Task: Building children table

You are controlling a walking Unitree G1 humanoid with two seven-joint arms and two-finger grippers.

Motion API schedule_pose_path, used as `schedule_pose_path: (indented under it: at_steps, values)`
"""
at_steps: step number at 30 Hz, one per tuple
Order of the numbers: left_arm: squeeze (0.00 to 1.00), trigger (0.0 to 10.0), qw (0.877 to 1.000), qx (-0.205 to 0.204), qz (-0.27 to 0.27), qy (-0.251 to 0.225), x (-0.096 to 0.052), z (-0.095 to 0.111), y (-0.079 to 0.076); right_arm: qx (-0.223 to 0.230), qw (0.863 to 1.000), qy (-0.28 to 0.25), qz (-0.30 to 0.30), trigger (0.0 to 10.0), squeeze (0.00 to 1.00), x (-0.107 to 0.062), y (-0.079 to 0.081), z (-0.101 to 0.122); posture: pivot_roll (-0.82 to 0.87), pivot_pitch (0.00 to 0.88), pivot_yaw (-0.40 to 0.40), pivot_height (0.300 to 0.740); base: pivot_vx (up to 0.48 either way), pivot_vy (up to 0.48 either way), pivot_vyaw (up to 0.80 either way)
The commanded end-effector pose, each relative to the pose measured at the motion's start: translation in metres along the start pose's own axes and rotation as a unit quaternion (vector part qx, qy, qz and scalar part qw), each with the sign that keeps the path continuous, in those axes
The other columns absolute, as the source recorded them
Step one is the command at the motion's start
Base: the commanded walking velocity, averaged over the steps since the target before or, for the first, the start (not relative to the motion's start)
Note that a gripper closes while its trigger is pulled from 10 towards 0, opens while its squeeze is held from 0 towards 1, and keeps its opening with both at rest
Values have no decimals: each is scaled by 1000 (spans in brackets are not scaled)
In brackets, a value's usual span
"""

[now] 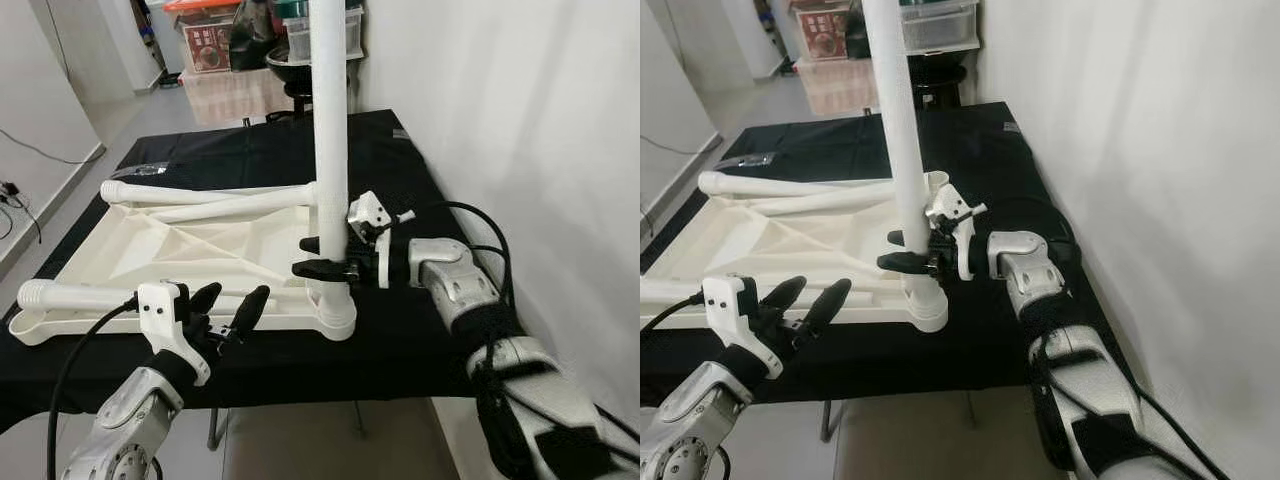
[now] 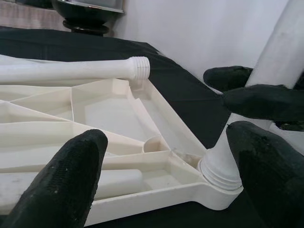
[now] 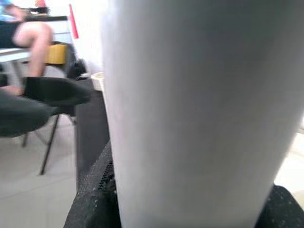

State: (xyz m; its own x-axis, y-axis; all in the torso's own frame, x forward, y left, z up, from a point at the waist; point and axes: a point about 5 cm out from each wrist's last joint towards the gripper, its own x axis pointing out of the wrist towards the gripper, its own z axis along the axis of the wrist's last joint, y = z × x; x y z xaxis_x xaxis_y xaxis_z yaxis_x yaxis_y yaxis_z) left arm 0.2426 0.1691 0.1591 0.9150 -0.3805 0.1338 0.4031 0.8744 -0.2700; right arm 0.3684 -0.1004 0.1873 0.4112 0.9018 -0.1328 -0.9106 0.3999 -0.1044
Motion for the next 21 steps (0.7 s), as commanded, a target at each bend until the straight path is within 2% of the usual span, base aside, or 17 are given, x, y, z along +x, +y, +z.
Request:
schedule_pose_path:
  at_steps: [1,2,3,4,7,8,10,11,12,13,14,15,16,17,19,20,21]
  values:
    - [0,10000,1000,1,9,7,-3,-1,4,21,996,56,-70,0,0,-2,0,-21,-43,43,53,740,0,0,0]
    - [0,10000,1000,2,10,7,-4,0,5,39,983,66,-167,0,0,5,1,-26,-50,49,63,740,0,0,0]
    - [0,10000,1000,2,10,6,-4,1,6,90,954,56,-281,0,0,9,14,-32,-53,56,83,740,0,0,0]
    - [0,10000,1000,4,10,8,-4,1,7,78,945,65,-311,0,0,14,33,-34,-51,56,94,740,0,0,0]
    - [0,10000,1000,4,9,12,-3,0,8,58,956,51,-281,0,0,25,47,-27,-56,42,102,740,0,0,0]
    - [0,10000,1000,2,7,13,-3,0,7,37,957,54,-282,0,0,27,38,-26,-48,43,92,740,0,0,0]
    - [0,10000,1000,2,7,13,-3,0,7,37,957,54,-282,0,0,27,38,-26,-48,43,92,740,0,0,0]
    - [0,10000,1000,0,4,14,-2,-1,7,34,950,58,-305,0,0,27,21,-24,-46,41,88,740,0,0,0]
    - [0,10000,1000,0,4,14,-2,-1,7,34,950,58,-305,0,0,27,21,-24,-46,41,88,740,0,0,0]
    - [0,10000,1000,1,9,10,-2,0,7,33,953,57,-297,10000,0,30,18,-21,-42,37,88,740,0,0,0]
    - [0,10000,1000,1,9,10,-2,0,7,33,953,57,-297,10000,0,30,18,-21,-42,37,88,740,0,0,0]
    - [0,10000,1000,3,13,8,-2,1,8,38,959,45,-278,10000,463,33,19,-17,-42,37,88,740,0,0,0]
    - [0,10000,1000,3,16,6,-2,1,8,40,963,37,-264,10000,1000,34,19,-14,-37,36,88,740,0,0,0]
    - [0,10000,1000,3,16,6,-2,1,8,40,963,37,-264,10000,1000,34,19,-14,-37,36,88,740,0,0,0]
    - [0,10000,1000,3,13,8,-1,0,9,25,985,-14,-168,10000,1000,39,26,3,-40,33,90,740,0,0,0]
    - [0,10000,1000,3,13,8,-1,0,9,25,985,-14,-168,10000,1000,39,26,3,-40,33,90,740,0,0,0]
    - [0,10000,1000,3,12,9,-1,0,9,15,993,-24,-118,10000,1000,39,28,6,-44,29,92,740,0,0,0]
